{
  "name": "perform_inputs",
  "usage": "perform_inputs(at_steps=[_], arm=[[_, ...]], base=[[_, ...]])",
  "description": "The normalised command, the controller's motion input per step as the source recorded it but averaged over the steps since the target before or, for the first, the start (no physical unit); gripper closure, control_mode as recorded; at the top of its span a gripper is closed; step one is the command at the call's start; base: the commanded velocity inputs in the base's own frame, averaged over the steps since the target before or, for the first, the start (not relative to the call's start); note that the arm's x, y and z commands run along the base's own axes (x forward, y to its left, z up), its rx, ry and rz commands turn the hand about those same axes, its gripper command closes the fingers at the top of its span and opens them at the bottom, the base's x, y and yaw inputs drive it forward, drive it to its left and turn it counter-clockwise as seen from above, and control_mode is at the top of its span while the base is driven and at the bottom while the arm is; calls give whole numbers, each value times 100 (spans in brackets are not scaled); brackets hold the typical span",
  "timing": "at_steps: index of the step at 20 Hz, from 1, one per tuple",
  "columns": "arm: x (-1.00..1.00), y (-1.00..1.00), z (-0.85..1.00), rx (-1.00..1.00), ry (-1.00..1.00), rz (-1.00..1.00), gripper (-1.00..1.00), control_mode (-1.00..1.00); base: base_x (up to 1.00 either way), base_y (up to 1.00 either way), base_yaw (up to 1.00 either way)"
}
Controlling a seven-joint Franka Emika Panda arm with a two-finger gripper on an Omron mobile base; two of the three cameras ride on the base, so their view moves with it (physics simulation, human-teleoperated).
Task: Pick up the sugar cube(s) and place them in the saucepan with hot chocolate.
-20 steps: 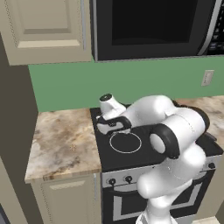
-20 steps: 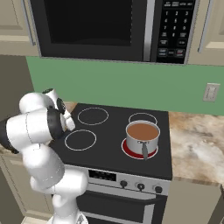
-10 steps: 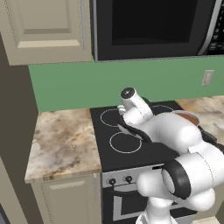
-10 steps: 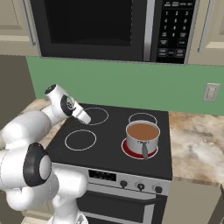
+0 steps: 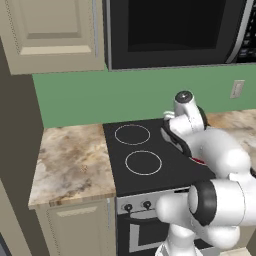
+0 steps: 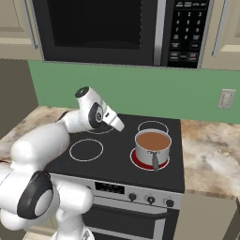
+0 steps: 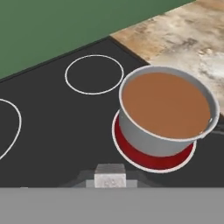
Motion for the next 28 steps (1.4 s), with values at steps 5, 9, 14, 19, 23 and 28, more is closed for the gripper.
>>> perform_inputs(at_steps=[5,9,14,19,23,28], arm=[[0,-100,16,13,8,0,100,-100],[1,-90,0,4,5,0,100,-100],[17,-72,-3,1,16,-2,100,-100],[21,-41,-14,19,12,0,100,-100],[13,-32,-36,20,6,0,100,-100],[16,-27,-29,10,13,0,100,-100]], base=[[0,0,0],[0,0,0],[0,0,0],[0,0,0],[0,0,0],[0,0,0]])
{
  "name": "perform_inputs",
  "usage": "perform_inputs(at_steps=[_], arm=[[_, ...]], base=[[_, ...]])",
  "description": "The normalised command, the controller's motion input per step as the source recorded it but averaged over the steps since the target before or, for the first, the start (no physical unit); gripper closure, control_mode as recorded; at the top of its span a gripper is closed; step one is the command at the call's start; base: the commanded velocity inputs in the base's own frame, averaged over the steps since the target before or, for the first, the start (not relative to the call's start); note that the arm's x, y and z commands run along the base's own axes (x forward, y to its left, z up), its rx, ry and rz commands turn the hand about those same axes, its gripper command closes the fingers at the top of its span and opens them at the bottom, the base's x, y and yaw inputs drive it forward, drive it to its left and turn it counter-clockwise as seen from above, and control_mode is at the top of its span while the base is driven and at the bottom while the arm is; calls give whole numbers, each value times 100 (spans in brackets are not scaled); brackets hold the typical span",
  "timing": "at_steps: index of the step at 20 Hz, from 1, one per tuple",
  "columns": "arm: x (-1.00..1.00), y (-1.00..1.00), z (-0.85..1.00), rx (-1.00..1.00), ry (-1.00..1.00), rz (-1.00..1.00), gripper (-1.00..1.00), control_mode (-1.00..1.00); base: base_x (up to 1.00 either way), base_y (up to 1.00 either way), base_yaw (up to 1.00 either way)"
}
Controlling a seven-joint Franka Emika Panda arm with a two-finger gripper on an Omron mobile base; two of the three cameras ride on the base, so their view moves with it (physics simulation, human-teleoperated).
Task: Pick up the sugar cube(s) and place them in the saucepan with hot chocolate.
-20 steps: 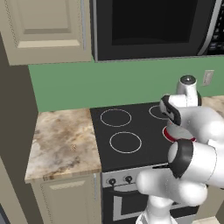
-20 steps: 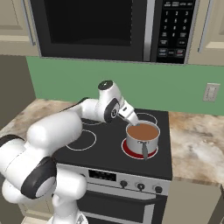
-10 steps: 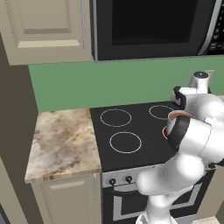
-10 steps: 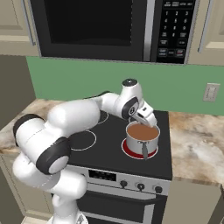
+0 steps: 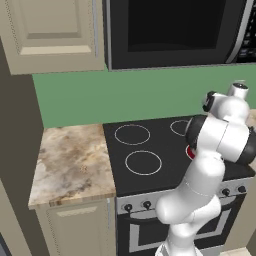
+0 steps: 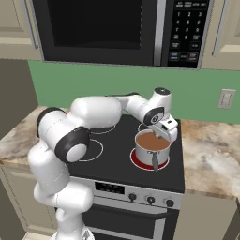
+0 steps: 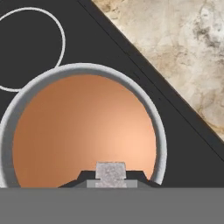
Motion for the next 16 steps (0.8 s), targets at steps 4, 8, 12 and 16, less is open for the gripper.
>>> perform_inputs(at_steps=[4,8,12,16], arm=[[4,4,-19,0,2,0,100,-100],[1,25,-10,-4,2,0,100,-100],[0,29,-14,-6,0,0,100,-100],[0,28,-14,-15,-1,0,100,-100]], base=[[0,0,0],[0,0,0],[0,0,0],[0,0,0]])
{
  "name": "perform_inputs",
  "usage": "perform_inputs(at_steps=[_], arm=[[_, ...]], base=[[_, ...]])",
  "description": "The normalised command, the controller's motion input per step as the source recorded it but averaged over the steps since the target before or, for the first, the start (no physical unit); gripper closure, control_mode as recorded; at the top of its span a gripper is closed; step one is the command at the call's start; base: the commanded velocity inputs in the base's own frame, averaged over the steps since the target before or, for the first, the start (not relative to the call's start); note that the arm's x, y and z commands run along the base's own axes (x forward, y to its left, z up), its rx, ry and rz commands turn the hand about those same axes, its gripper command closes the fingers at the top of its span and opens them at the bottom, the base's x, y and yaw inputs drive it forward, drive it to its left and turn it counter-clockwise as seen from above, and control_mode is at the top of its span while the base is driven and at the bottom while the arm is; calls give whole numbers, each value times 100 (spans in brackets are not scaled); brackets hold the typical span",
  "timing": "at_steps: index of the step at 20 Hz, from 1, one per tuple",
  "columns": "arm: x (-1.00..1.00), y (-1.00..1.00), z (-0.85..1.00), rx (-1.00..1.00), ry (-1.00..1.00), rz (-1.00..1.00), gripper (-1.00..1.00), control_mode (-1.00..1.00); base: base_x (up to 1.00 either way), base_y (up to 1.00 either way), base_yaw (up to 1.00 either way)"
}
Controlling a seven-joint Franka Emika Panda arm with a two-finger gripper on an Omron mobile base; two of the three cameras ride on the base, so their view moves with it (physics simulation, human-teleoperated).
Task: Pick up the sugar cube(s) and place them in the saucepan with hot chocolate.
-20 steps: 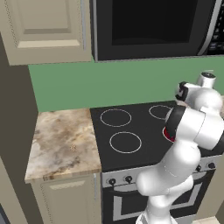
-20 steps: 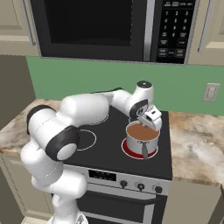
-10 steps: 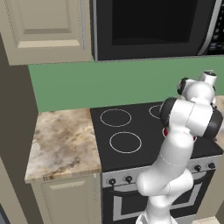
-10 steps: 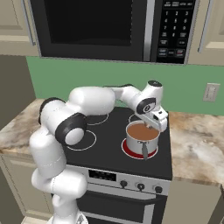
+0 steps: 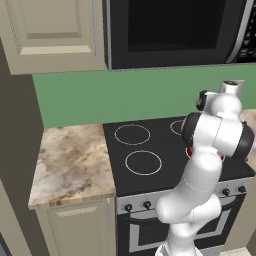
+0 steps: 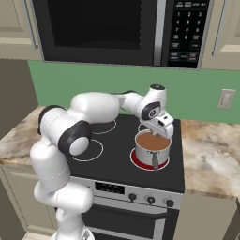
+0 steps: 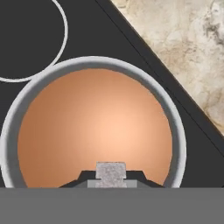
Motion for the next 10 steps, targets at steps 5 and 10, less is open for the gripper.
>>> perform_inputs(at_steps=[5,10], arm=[[0,12,-36,-22,-6,1,100,-100],[0,0,-19,-7,-9,0,100,-100]], base=[[0,0,0],[0,0,0]])
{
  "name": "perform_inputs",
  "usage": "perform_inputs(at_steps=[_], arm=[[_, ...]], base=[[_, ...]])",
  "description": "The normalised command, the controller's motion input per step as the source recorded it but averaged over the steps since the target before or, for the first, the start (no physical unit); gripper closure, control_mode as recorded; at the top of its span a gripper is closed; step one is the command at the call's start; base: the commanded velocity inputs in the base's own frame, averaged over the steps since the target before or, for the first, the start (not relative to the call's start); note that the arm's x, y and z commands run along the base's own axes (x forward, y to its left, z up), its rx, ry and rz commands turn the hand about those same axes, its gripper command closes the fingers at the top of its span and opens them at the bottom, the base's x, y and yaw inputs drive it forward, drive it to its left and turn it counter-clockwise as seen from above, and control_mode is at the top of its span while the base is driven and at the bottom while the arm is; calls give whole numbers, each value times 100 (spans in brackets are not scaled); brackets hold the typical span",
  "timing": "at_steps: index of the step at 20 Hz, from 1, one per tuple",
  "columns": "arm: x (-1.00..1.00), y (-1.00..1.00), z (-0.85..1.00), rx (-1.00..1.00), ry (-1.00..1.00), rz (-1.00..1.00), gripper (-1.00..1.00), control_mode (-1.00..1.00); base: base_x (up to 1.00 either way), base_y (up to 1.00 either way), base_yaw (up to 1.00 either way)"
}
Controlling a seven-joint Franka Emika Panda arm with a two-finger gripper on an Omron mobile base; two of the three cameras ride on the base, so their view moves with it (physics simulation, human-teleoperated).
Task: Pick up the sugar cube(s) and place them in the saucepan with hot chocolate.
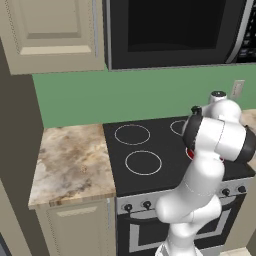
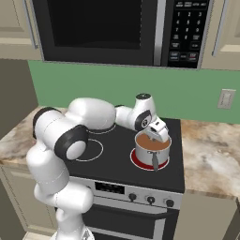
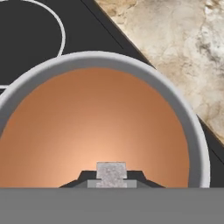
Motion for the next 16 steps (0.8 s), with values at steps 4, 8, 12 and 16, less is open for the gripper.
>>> perform_inputs(at_steps=[4,8,12,16], arm=[[0,0,0,0,0,0,100,-100],[0,0,0,0,0,0,-100,-100],[0,0,0,0,0,0,-100,-100],[0,-2,0,0,0,0,-100,-100]], base=[[0,0,0],[0,0,0],[0,0,0],[0,0,0]])
